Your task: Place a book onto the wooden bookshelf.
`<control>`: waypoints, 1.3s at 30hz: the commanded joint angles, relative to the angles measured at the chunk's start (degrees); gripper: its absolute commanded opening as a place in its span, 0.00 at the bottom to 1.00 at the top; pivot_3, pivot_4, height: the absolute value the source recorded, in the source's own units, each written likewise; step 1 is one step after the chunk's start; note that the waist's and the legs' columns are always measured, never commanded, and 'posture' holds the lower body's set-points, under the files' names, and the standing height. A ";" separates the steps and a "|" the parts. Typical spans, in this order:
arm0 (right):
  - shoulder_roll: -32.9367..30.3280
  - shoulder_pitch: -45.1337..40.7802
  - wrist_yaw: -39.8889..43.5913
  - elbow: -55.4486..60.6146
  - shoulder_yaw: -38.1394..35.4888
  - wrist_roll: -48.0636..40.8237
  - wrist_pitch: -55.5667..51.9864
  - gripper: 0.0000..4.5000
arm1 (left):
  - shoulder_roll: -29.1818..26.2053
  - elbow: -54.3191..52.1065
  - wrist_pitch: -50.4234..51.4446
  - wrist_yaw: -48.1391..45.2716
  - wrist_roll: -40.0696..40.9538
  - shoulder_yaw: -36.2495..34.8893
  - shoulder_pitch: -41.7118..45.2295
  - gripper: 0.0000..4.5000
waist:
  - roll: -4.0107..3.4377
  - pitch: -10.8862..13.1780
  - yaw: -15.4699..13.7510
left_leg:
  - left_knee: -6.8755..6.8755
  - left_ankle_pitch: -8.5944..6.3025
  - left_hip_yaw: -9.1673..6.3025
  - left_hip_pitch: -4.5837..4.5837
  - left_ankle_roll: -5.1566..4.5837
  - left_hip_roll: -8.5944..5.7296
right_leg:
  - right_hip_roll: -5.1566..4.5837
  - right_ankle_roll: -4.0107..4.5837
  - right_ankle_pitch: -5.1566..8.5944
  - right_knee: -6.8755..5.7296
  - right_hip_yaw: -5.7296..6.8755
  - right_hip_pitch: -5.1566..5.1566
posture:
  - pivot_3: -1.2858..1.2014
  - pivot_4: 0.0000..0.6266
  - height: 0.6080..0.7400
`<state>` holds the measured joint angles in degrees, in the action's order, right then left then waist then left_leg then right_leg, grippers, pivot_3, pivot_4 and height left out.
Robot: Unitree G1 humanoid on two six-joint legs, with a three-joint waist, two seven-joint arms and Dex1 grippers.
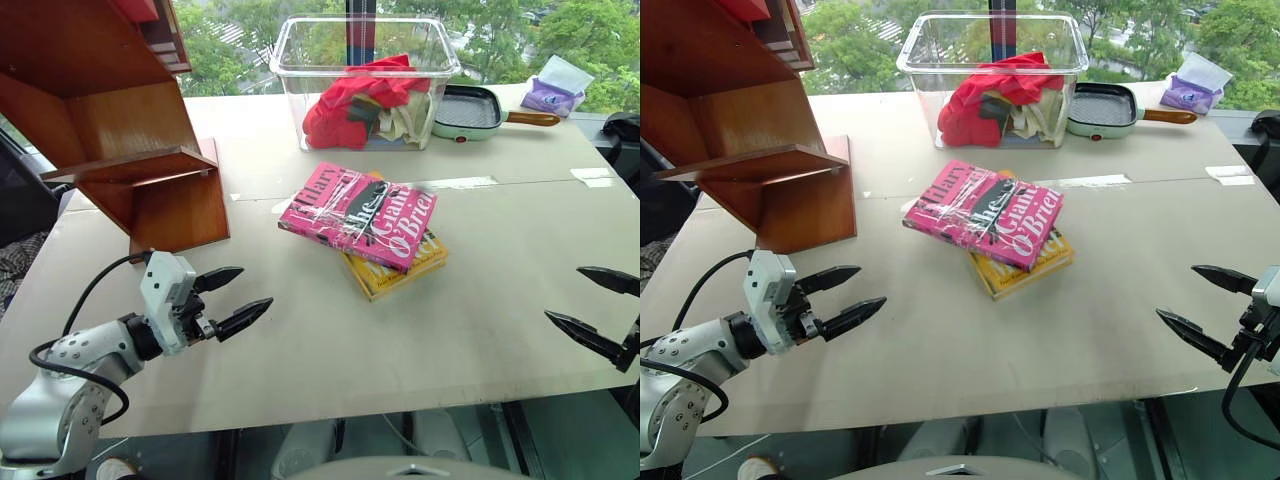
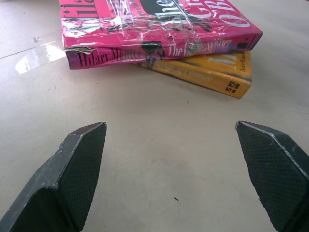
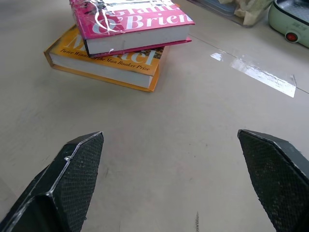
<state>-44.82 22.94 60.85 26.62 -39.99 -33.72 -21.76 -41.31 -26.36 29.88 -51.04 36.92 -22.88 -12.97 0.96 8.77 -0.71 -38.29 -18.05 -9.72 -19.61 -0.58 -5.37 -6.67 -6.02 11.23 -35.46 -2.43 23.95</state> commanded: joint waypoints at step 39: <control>3.88 6.86 2.08 15.39 0.70 -10.04 8.59 1.00 | 39.30 23.51 7.79 71.91 61.10 12.25 28.54 0.98 | 0.05 0.16 -1.73 | -0.05 0.10 -0.09 -0.07 0.26 -0.25 | -0.03 -0.01 -0.01 0.11 0.02 -0.01 | 0.52 0.24 1.00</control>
<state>-40.36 29.41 63.22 40.42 -37.03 -42.57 -13.54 -3.13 -3.41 38.26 23.29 99.08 -10.61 14.23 1.01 8.94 -2.44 -38.33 -17.96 -9.81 -19.69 -0.32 -5.61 -6.70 -6.03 11.22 -35.34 -2.41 23.94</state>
